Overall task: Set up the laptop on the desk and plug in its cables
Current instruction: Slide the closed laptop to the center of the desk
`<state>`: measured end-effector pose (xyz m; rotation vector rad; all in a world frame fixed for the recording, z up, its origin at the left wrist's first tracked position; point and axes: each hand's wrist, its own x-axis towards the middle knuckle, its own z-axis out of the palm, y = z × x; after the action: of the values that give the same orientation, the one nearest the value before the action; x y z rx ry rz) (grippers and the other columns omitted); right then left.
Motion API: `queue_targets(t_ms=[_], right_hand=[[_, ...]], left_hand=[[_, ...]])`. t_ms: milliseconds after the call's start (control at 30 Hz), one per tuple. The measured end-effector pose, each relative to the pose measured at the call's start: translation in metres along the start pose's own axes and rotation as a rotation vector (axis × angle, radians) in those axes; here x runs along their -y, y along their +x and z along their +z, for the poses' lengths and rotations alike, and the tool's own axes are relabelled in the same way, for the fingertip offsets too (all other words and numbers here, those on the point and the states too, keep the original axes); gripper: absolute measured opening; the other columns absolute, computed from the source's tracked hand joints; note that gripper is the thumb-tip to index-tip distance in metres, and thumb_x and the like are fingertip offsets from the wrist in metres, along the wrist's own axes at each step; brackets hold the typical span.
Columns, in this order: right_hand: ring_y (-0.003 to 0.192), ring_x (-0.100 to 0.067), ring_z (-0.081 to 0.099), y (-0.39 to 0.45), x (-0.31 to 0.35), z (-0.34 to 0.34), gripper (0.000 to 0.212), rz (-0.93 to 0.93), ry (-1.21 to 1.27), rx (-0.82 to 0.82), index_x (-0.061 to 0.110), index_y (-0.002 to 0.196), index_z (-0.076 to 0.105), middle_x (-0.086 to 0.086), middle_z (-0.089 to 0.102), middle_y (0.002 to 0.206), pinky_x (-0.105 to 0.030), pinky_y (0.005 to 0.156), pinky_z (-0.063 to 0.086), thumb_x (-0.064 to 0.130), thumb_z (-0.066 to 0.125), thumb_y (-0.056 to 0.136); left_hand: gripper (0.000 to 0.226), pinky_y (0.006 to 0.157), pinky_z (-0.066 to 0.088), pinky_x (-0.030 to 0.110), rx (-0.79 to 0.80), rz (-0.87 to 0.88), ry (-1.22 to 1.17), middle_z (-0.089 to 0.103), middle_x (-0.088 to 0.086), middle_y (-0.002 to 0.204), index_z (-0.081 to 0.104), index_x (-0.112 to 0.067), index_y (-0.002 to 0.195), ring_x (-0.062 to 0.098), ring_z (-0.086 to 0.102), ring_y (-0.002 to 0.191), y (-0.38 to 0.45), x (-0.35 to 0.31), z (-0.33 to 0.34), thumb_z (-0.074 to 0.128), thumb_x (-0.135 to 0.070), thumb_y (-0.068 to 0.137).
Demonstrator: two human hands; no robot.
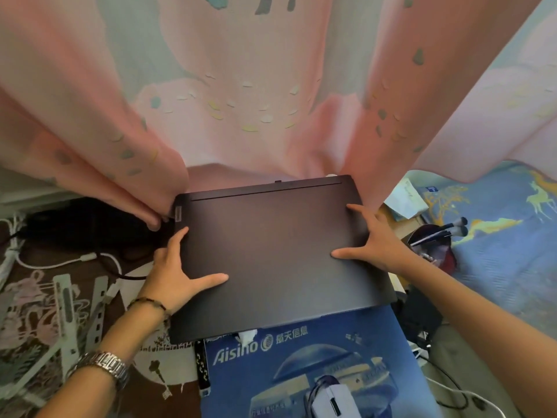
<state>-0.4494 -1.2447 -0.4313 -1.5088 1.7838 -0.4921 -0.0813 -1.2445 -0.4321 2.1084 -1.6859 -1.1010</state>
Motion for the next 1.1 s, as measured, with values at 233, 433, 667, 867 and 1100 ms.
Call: queue_targets(t_ms=[233, 433, 667, 867, 1100], right_hand=[[0.127, -0.016, 0.033, 0.010, -0.006, 0.000, 0.111, -0.040, 0.102, 0.061, 0.042, 0.139, 0.024, 0.000, 0.030, 0.145, -0.030, 0.104, 0.028, 0.049, 0.086, 0.047], [0.118, -0.012, 0.035, 0.011, -0.004, -0.002, 0.110, -0.055, 0.148, 0.030, 0.040, 0.135, 0.029, 0.009, 0.033, 0.133, -0.028, 0.097, 0.030, 0.045, 0.087, 0.041], [0.112, -0.003, 0.038, -0.012, 0.010, -0.022, 0.107, -0.126, 0.156, 0.004, 0.047, 0.128, 0.030, 0.014, 0.035, 0.129, -0.017, 0.089, 0.029, 0.046, 0.087, 0.037], [0.116, -0.003, 0.038, -0.053, 0.015, -0.037, 0.109, -0.159, 0.107, 0.042, 0.048, 0.130, 0.030, 0.014, 0.036, 0.133, -0.026, 0.097, 0.030, 0.044, 0.088, 0.039], [0.120, -0.009, 0.036, -0.091, 0.030, -0.040, 0.119, -0.209, 0.069, 0.088, 0.038, 0.137, 0.026, 0.009, 0.034, 0.135, -0.029, 0.100, 0.030, 0.042, 0.088, 0.036]], left_hand=[[0.124, 0.105, 0.030, 0.044, -0.032, 0.071, -0.191, 0.026, 0.002, 0.146, 0.016, -0.046, 0.136, 0.021, 0.030, 0.130, 0.002, 0.005, 0.003, 0.082, -0.053, 0.031], [0.123, 0.104, 0.031, 0.043, -0.002, 0.076, -0.192, 0.026, 0.006, 0.143, 0.016, -0.048, 0.138, 0.023, 0.031, 0.129, 0.003, -0.001, 0.000, 0.083, -0.048, 0.034], [0.125, 0.101, 0.033, 0.042, -0.030, 0.133, -0.193, 0.030, 0.002, 0.134, 0.015, -0.051, 0.136, 0.015, 0.033, 0.116, -0.022, -0.015, -0.015, 0.081, -0.054, 0.030], [0.124, 0.102, 0.034, 0.044, -0.031, 0.157, -0.182, 0.029, 0.000, 0.143, 0.016, -0.054, 0.133, 0.020, 0.033, 0.126, -0.064, -0.010, -0.021, 0.080, -0.063, 0.028], [0.121, 0.105, 0.035, 0.045, -0.100, 0.208, -0.228, 0.030, -0.004, 0.143, 0.019, -0.060, 0.127, 0.017, 0.034, 0.127, -0.117, 0.003, -0.024, 0.083, -0.064, 0.024]])
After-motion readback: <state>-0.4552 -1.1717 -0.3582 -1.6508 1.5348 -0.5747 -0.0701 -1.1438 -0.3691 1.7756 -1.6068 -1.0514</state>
